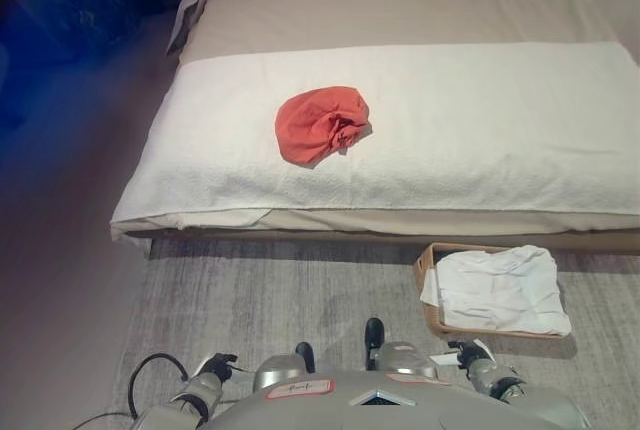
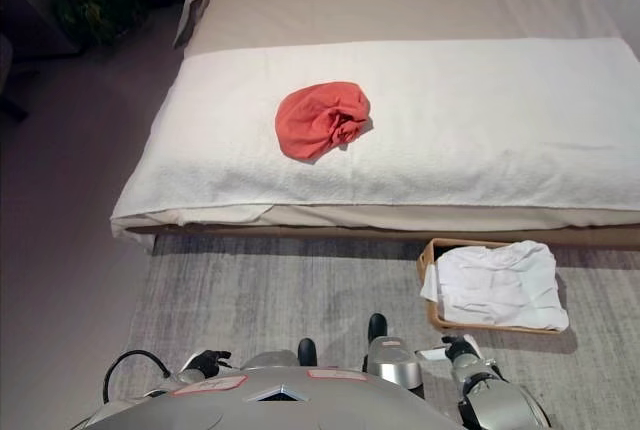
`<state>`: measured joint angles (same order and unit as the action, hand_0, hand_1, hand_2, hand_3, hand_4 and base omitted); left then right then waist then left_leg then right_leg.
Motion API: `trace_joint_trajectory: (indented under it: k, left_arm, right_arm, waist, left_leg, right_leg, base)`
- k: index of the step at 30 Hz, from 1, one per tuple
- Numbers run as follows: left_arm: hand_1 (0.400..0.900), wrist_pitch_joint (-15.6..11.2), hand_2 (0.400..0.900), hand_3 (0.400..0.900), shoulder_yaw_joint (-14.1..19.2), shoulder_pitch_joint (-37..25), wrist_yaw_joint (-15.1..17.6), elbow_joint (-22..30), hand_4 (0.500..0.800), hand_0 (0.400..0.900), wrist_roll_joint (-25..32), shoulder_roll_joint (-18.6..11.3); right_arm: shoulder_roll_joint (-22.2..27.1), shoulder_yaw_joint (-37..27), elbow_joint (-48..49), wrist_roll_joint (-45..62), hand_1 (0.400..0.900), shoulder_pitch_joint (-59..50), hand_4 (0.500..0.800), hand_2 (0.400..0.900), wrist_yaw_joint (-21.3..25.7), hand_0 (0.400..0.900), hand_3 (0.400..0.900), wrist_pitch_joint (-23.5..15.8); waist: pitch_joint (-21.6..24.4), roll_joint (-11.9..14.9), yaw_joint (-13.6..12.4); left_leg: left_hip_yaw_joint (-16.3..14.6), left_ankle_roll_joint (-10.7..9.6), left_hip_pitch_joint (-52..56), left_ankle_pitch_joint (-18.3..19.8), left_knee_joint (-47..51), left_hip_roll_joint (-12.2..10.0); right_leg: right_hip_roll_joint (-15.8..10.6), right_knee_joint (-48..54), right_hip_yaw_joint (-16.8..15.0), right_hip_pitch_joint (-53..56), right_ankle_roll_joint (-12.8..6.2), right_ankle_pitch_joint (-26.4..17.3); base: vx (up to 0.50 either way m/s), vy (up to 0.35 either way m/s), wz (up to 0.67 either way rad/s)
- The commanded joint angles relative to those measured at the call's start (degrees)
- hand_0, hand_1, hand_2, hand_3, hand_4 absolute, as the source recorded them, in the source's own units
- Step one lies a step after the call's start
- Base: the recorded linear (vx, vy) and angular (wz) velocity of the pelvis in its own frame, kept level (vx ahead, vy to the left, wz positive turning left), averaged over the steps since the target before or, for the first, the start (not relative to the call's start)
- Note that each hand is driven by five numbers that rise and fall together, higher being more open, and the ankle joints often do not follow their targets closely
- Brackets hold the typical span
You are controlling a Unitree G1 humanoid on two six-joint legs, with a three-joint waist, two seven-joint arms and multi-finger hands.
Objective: Put the clothes on the bed into the basket.
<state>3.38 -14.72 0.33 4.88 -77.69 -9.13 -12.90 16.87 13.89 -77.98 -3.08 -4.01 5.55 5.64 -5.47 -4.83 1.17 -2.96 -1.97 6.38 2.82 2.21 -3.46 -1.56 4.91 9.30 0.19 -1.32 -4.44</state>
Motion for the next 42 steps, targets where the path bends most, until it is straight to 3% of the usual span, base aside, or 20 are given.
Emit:
trace_joint_trajectory:
  k: [1, 4, 6, 7, 9, 11, 13, 18, 20, 21, 23, 26, 27, 29, 30, 33, 34, 37, 39, 42]
  left_arm:
    - [0.9, 0.19, 0.9, 0.9, -0.48, -2.33, 0.51, -0.96, 0.8, 0.9, 0.47, -2.68]
    - [0.9, 0.5, 0.9, 0.9, 0.36, -2.25, 1.01, -0.96, 0.8, 0.9, 1.12, -2.55]
    - [0.9, 0.32, 0.9, 0.9, 0.56, -2.46, 1.6, -1.31, 0.8, 0.9, 2.71, -2.14]
    - [0.9, 0.38, 0.9, 0.9, 0.84, -1.98, 1.59, -1.58, 0.8, 0.9, 3.03, -1.94]
    - [0.9, 0.59, 0.9, 0.9, 1.29, -0.62, 1.86, -1.91, 0.8, 0.9, 3.52, -1.5]
    - [0.9, 0.47, 0.9, 0.9, 1.89, 0.8, 2.34, -2.62, 0.8, 0.9, 3.79, -1.46]
    - [0.9, 0.77, 0.9, 0.9, 3.14, 0.94, 2.54, -3.35, 0.8, 0.9, 4.87, -1.88]
    - [0.9, 0.84, 0.9, 0.9, 5.38, 2.85, 2.4, -2.96, 0.8, 0.9, 5.48, -2.12]
    - [0.9, 0.92, 0.9, 0.9, 6.11, 3.27, 2.39, -3.0, 0.8, 0.9, 5.76, -2.63]
    - [0.9, 1.11, 0.9, 0.9, 6.37, 3.37, 2.5, -3.14, 0.8, 0.9, 6.12, -3.02]
    - [0.9, 0.86, 0.9, 0.9, 6.92, 2.88, 2.65, -3.48, 0.8, 0.9, 6.44, -3.84]
    - [0.9, 0.42, 0.9, 0.9, 6.32, 0.37, 2.85, -1.54, 0.8, 0.9, 7.18, -5.25]
    - [0.9, 0.55, 0.9, 0.9, 5.57, -0.28, 2.92, -1.0, 0.8, 0.9, 7.09, -5.47]
    - [0.9, 0.68, 0.9, 0.9, 4.26, -1.69, 3.12, -0.35, 0.8, 0.9, 6.63, -6.19]
    - [0.9, 0.59, 0.9, 0.9, 3.55, -2.79, 3.24, -0.01, 0.8, 0.9, 5.97, -6.73]
    - [0.9, 0.5, 0.9, 0.9, 2.35, -4.42, 3.69, 0.11, 0.8, 0.9, 4.69, -6.99]
    - [0.9, 0.52, 0.9, 0.9, 1.97, -4.83, 3.74, 0.12, 0.8, 0.9, 4.34, -6.56]
    - [0.9, 0.07, 0.9, 0.9, 1.1, -5.48, 4.26, 0.02, 0.8, 0.9, 2.9, -5.49]
    - [0.9, 0.07, 0.9, 0.9, 1.57, -5.12, 4.89, -0.22, 0.8, 0.9, 2.79, -5.07]
    - [0.9, 0.16, 0.9, 0.9, 2.01, -4.42, 6.35, -1.51, 0.8, 0.9, 3.17, -3.64]
  right_arm:
    - [0.17, 4.25, 0.44, -1.31, 0.9, -4.72, 0.8, 0.9, 0.64, 0.9, 0.9, -1.1]
    - [0.04, 4.31, 2.94, 0.86, 0.9, -4.75, 0.8, 0.9, 1.45, 0.9, 0.9, -1.47]
    - [0.23, 4.14, 3.86, 2.28, 0.9, -5.12, 0.8, 0.9, 1.66, 0.9, 0.9, -1.68]
    - [0.25, 4.37, 3.88, 1.89, 0.9, -4.98, 0.8, 0.9, 1.72, 0.9, 0.9, -1.54]
    - [0.05, 5.11, 4.11, 1.18, 0.9, -4.64, 0.8, 0.9, 1.81, 0.9, 0.9, -1.28]
    - [-0.01, 5.89, 4.26, 0.36, 0.9, -4.38, 0.8, 0.9, 1.95, 0.9, 0.9, -1.27]
    - [0.1, 5.86, 3.96, 0.56, 0.9, -4.54, 0.8, 0.9, 1.95, 0.9, 0.9, -0.86]
    - [0.42, 4.67, 2.86, 0.05, 0.9, -4.24, 0.8, 0.9, 0.97, 0.9, 0.9, -0.18]
    - [0.04, 4.25, 2.32, -0.44, 0.9, -3.4, 0.8, 0.9, 0.36, 0.9, 0.9, 0.13]
    - [-0.25, 3.82, 2.23, -0.4, 0.9, -2.76, 0.8, 0.9, 0.32, 0.9, 0.9, 0.14]
    - [-0.33, 2.16, 2.08, 0.23, 0.9, -2.09, 0.8, 0.9, -0.05, 0.9, 0.9, -0.08]
    - [-0.2, 0.97, 1.84, 0.49, 0.9, -1.68, 0.8, 0.9, 0.82, 0.9, 0.9, -0.27]
    - [-0.05, 1.61, 1.98, -0.35, 0.9, -2.03, 0.8, 0.9, 0.87, 0.9, 0.9, -0.17]
    - [0.09, 2.23, 2.14, -0.03, 0.9, -2.58, 0.8, 0.9, 1.66, 0.9, 0.9, -0.52]
    - [0.1, 2.38, 2.74, 0.2, 0.9, -2.69, 0.8, 0.9, 2.14, 0.9, 0.9, -0.99]
    - [0.52, 3.66, 4.35, -0.42, 0.9, -2.9, 0.8, 0.9, 2.85, 0.9, 0.9, -1.36]
    - [0.65, 4.35, 4.51, -1.24, 0.9, -2.9, 0.8, 0.9, 3.08, 0.9, 0.9, -1.23]
    - [1.6, 5.62, 5.78, -4.23, 0.9, -3.06, 0.8, 0.9, 4.34, 0.9, 0.9, -0.8]
    - [2.13, 6.94, 7.4, -6.74, 0.9, -3.72, 0.8, 0.9, 5.07, 0.9, 0.9, -0.49]
    - [2.37, 9.19, 7.29, -10.26, 0.9, -6.98, 0.8, 0.9, 6.23, 0.9, 0.9, -0.14]
  waist:
    - [-1.99, 4.6, -0.94]
    - [-5.42, 5.7, -2.87]
    - [-6.21, 5.91, -3.38]
    - [-5.87, 5.69, -3.99]
    - [-5.53, 4.5, -6.04]
    - [-5.39, 4.43, -7.88]
    - [-4.96, 4.76, -9.1]
    - [-2.8, 4.72, -12.01]
    - [-1.25, 5.2, -13.05]
    - [-0.25, 5.63, -13.4]
    - [1.47, 7.19, -13.26]
    - [2.8, 7.96, -13.83]
    - [2.5, 7.55, -13.59]
    - [1.36, 6.43, -11.55]
    - [-0.03, 5.74, -9.21]
    - [-3.17, 3.61, -4.87]
    - [-3.39, 3.46, -4.08]
    - [-5.08, 4.26, -1.49]
    - [-5.61, 5.42, -1.24]
    - [-4.2, 6.44, -2.43]
  left_leg:
    - [2.18, 0.24, -7.31, 0.23, -9.12, 4.13]
    - [4.3, -0.15, -16.22, -1.48, -27.04, 6.06]
    - [5.17, 0.22, -21.9, -2.51, -24.88, 7.26]
    - [5.03, 0.35, -24.15, -3.35, -21.65, 6.54]
    - [5.87, -0.7, -27.13, -9.71, -12.37, 4.17]
    - [8.9, -1.22, -29.33, -12.06, -3.72, 2.65]
    - [10.33, -3.37, -32.48, -14.63, 0.92, 0.09]
    - [4.29, -6.6, -37.14, -20.5, 0.8, -7.3]
    - [3.03, -6.79, -36.15, -22.76, -1.28, -8.03]
    - [3.66, -6.68, -35.34, -24.31, -2.27, -7.16]
    - [3.71, -6.54, -34.67, -24.51, -6.11, -4.15]
    - [2.43, -2.97, -33.06, -19.6, -9.15, -1.01]
    - [2.2, -0.88, -31.28, -17.42, -9.0, 0.07]
    - [3.94, 1.94, -26.29, -15.05, -6.47, 3.42]
    - [5.61, 2.92, -22.31, -14.14, -4.05, 4.98]
    - [8.53, 2.68, -12.83, -11.59, -1.32, 5.97]
    - [9.09, 2.19, -10.83, -10.39, -1.31, 6.02]
    - [11.45, 1.12, -6.88, -5.14, -3.96, 7.57]
    - [12.1, 1.22, -5.15, -2.97, -5.58, 8.7]
    - [12.43, 1.03, -4.57, -1.22, -5.75, 8.73]
  right_leg:
    - [-0.43, -9.76, -2.0, -0.31, -1.14, 8.56]
    - [0.46, -10.73, -3.7, 1.41, 0.72, 9.89]
    - [0.29, -10.35, -4.1, 2.1, 0.72, 10.71]
    - [0.69, -10.0, -4.19, 3.17, 0.47, 11.66]
    - [2.29, -8.95, -5.64, 6.53, 0.17, 13.35]
    - [2.7, -8.15, -9.22, 9.77, -0.05, 15.57]
    - [2.21, -7.78, -13.24, 12.6, -0.42, 17.69]
    - [-1.81, -6.9, -18.3, 20.69, -2.84, 22.35]
    - [-5.25, -7.77, -18.37, 23.83, -4.03, 23.48]
    - [-7.81, -9.23, -17.43, 24.99, -4.78, 23.49]
    - [-10.64, -12.62, -15.24, 24.03, -6.86, 17.04]
    - [-11.96, -27.08, -14.79, 16.94, -6.85, -4.05]
    - [-10.67, -32.73, -14.83, 13.44, -5.82, -8.1]
    - [-2.03, -40.38, -17.25, 6.82, -4.53, -3.72]
    - [2.2, -43.42, -16.11, 1.11, -4.01, 0.47]
    - [0.3, -33.91, -4.34, -7.53, -1.93, 9.1]
    - [-0.55, -28.27, -2.46, -8.28, -1.99, 8.89]
    - [-3.73, -12.37, -6.16, -11.06, -4.71, 2.03]
    - [-4.54, -11.03, -7.27, -11.61, -5.92, -0.77]
    - [-5.36, -10.11, -4.27, -8.43, -5.25, -1.07]
  base:
    - [0.01, -0.229, 0.07]
    - [0.0, -0.22, -0.21]
    - [0.13, -0.096, -0.28]
    - [0.33, -0.03, -0.35]
    - [0.45, 0.02, -0.68]
    - [0.48, 0.026, -1.0]
    - [0.48, 0.049, -0.9]
    - [0.63, 0.225, -0.79]
    - [0.78, 0.396, -0.55]
    - [0.78, 0.426, -0.09]
    - [0.7, 0.353, 0.14]
    - [0.56, 0.274, 0.12]
    - [0.54, 0.31, 0.27]
    - [0.55, 0.3, 0.6]
    - [0.55, 0.277, 0.76]
    - [0.51, 0.138, 0.62]
    - [0.52, -0.025, 0.68]
    - [0.49, -0.118, 0.86]
    - [0.37, -0.155, 0.56]
    - [0.26, -0.168, 0.42]
